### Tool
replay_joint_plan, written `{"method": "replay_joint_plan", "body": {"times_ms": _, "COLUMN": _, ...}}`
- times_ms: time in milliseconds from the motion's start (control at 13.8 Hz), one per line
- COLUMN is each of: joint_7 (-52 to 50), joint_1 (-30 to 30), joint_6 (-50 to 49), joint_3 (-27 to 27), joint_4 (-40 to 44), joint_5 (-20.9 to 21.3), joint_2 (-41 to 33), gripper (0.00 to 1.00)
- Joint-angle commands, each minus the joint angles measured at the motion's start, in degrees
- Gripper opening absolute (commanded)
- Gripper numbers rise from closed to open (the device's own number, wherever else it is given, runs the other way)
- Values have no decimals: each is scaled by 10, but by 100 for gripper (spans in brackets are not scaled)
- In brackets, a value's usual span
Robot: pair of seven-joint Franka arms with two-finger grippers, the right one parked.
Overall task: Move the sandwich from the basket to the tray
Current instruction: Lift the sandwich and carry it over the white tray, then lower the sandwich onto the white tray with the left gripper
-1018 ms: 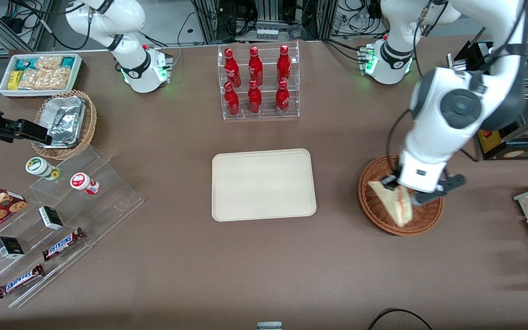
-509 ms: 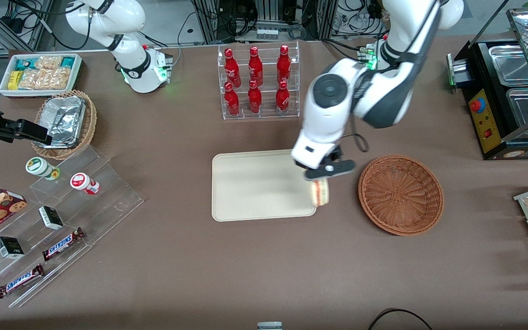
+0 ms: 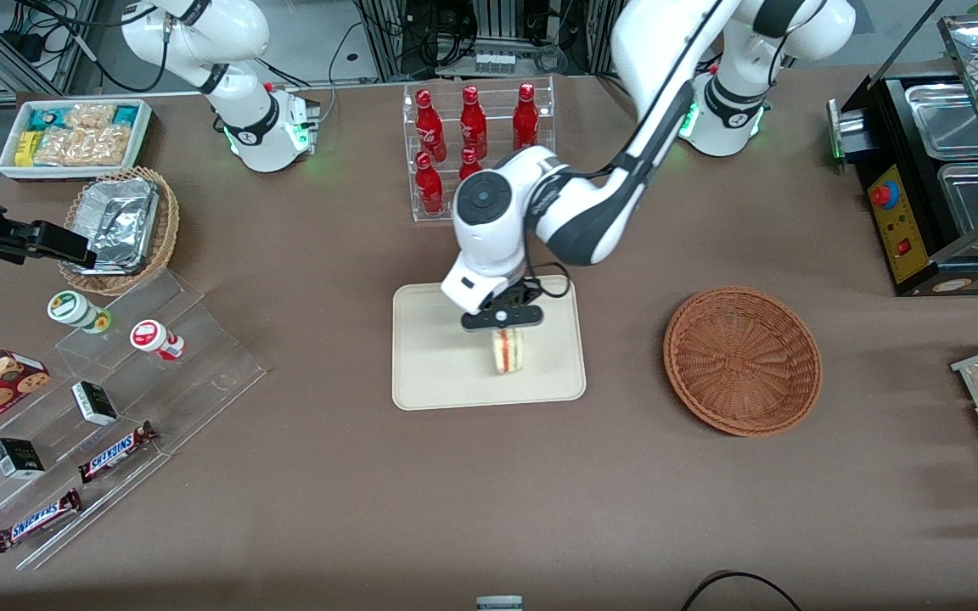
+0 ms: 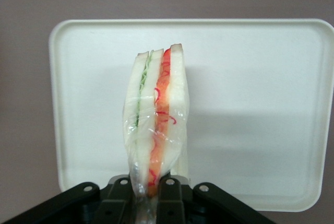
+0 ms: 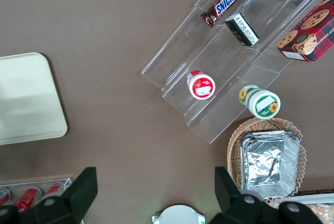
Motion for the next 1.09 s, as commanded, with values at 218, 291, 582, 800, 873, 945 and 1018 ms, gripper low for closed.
{"method": "replay_joint_plan", "body": {"times_ms": 218, "joint_7": -3, "joint_1": -28, "joint_6": 30, "joint_3": 8, "joint_4": 27, "joint_5": 15, "joint_2": 53, "gripper": 0}}
{"method": "replay_joint_plan", "body": {"times_ms": 291, "joint_7": -3, "joint_1": -28, "joint_6": 30, "joint_3": 8, "joint_4": 26, "joint_5": 31, "joint_2": 57, "gripper": 0}}
{"method": "replay_joint_plan", "body": {"times_ms": 582, "joint_7": -3, "joint_1": -35, "joint_6": 30, "joint_3": 8, "joint_4": 22, "joint_5": 47, "joint_2": 65, "gripper": 0}}
{"method": "replay_joint_plan", "body": {"times_ms": 800, "joint_7": -7, "joint_1": -36, "joint_6": 30, "joint_3": 8, "joint_4": 23, "joint_5": 47, "joint_2": 71, "gripper": 32}}
{"method": "replay_joint_plan", "body": {"times_ms": 873, "joint_7": -4, "joint_1": -36, "joint_6": 30, "joint_3": 8, "joint_4": 23, "joint_5": 47, "joint_2": 70, "gripper": 99}}
{"method": "replay_joint_plan", "body": {"times_ms": 945, "joint_7": -8, "joint_1": -35, "joint_6": 30, "joint_3": 8, "joint_4": 25, "joint_5": 47, "joint_2": 68, "gripper": 100}}
{"method": "replay_joint_plan", "body": {"times_ms": 1018, "joint_7": -9, "joint_1": -35, "joint_6": 29, "joint_3": 9, "joint_4": 26, "joint_5": 47, "joint_2": 65, "gripper": 100}}
